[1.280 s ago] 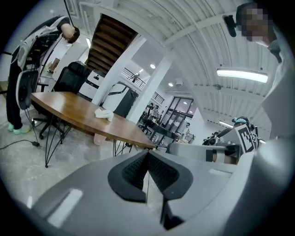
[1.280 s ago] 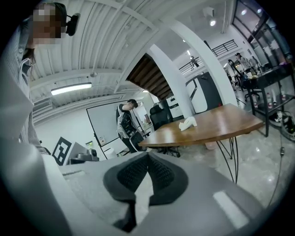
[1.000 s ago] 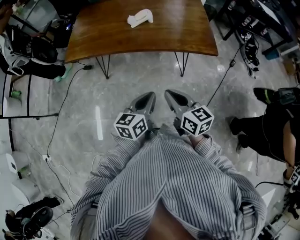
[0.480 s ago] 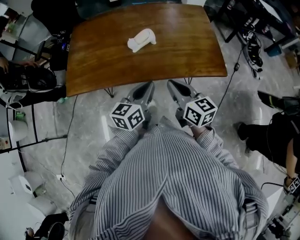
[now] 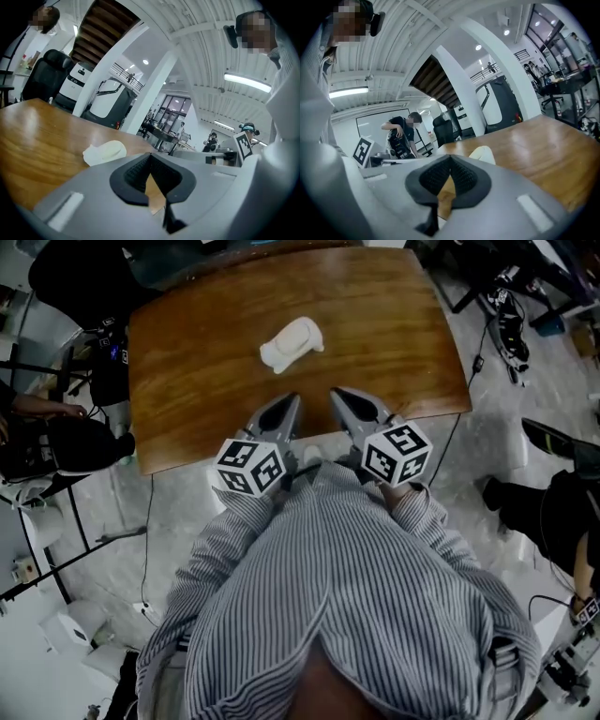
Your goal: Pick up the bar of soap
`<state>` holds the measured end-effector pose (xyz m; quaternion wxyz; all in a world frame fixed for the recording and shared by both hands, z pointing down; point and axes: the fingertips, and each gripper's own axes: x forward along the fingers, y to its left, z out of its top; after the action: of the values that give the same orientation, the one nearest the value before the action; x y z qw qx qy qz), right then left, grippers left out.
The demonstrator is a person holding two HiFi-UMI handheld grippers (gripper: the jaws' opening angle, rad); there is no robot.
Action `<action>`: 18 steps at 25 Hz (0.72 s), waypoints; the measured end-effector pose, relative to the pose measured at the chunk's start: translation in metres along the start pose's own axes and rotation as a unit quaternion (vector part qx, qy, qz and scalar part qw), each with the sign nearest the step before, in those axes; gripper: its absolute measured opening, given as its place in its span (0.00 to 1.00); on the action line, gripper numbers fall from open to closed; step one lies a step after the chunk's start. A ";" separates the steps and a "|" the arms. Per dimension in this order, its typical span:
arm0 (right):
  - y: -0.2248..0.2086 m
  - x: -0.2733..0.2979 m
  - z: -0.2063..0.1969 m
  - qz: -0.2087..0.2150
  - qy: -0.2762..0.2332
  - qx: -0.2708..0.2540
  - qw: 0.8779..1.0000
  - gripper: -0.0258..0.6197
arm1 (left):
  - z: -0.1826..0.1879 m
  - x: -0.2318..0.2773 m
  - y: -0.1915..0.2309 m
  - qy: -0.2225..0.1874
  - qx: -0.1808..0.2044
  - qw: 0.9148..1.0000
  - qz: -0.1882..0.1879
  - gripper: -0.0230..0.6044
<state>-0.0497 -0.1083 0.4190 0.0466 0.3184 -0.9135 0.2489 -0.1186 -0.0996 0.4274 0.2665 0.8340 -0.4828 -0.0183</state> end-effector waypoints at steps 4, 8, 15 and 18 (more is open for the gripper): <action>-0.007 0.006 -0.007 0.010 0.011 0.024 1.000 0.04 | -0.010 0.015 0.009 0.021 -0.020 1.000 0.005 0.04; -0.022 0.014 -0.001 0.016 0.011 0.032 0.999 0.04 | -0.009 0.028 0.016 0.030 -0.007 0.999 0.015 0.04; -0.038 0.034 0.013 0.038 0.028 0.034 0.998 0.04 | 0.001 0.053 0.035 0.046 -0.004 0.999 0.027 0.04; -0.047 0.042 0.014 0.044 0.036 0.034 0.998 0.04 | 0.007 0.065 0.049 0.057 0.016 0.998 0.033 0.04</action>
<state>-0.0540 -0.1700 0.4372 0.0572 0.2705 -0.9153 0.2928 -0.1245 -0.1748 0.4591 0.2805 0.8216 -0.4941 0.0458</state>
